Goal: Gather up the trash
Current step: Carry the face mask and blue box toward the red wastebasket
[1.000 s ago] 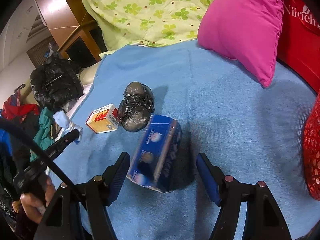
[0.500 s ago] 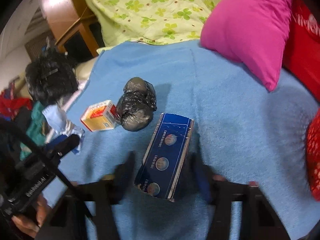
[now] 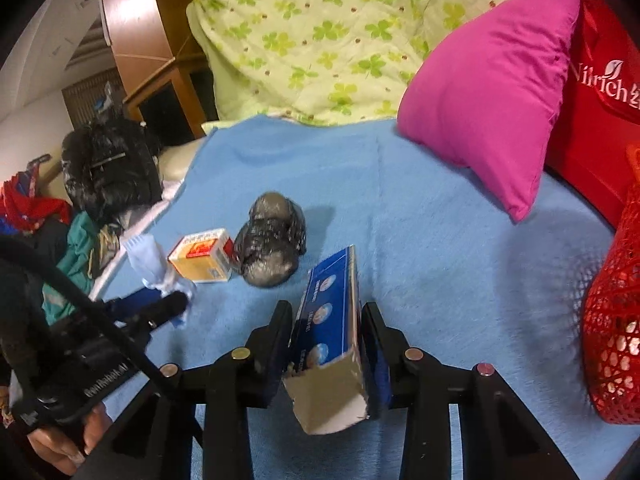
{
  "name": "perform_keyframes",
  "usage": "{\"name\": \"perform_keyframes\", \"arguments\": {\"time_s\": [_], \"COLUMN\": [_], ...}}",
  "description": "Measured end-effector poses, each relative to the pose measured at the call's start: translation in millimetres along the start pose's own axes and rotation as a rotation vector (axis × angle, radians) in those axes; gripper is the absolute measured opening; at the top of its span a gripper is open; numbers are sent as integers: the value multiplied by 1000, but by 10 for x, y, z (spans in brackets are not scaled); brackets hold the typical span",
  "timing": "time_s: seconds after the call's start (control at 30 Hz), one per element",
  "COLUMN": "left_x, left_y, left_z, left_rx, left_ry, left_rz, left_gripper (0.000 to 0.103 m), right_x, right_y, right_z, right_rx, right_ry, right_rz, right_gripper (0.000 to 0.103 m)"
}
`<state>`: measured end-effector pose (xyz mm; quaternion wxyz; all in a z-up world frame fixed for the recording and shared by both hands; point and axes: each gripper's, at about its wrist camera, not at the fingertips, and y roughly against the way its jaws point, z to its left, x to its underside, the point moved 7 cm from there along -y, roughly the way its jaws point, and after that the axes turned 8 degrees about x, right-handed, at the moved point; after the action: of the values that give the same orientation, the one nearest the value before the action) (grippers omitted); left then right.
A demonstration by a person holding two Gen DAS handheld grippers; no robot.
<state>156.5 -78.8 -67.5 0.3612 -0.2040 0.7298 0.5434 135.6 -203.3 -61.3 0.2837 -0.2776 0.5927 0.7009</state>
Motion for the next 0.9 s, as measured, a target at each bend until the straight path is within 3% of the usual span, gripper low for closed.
{"name": "perform_keyframes", "arguments": {"time_s": [0.9], "left_x": [42], "left_y": [-145], "left_z": [-534], "left_rx": [-61], "left_ry": [-133], "left_rz": [20], "left_gripper": [38], "right_x": [-136], "right_y": [475], "right_z": [-432], "right_rx": [9], "right_ry": [-34], "right_rz": [-139], "right_gripper": [38]}}
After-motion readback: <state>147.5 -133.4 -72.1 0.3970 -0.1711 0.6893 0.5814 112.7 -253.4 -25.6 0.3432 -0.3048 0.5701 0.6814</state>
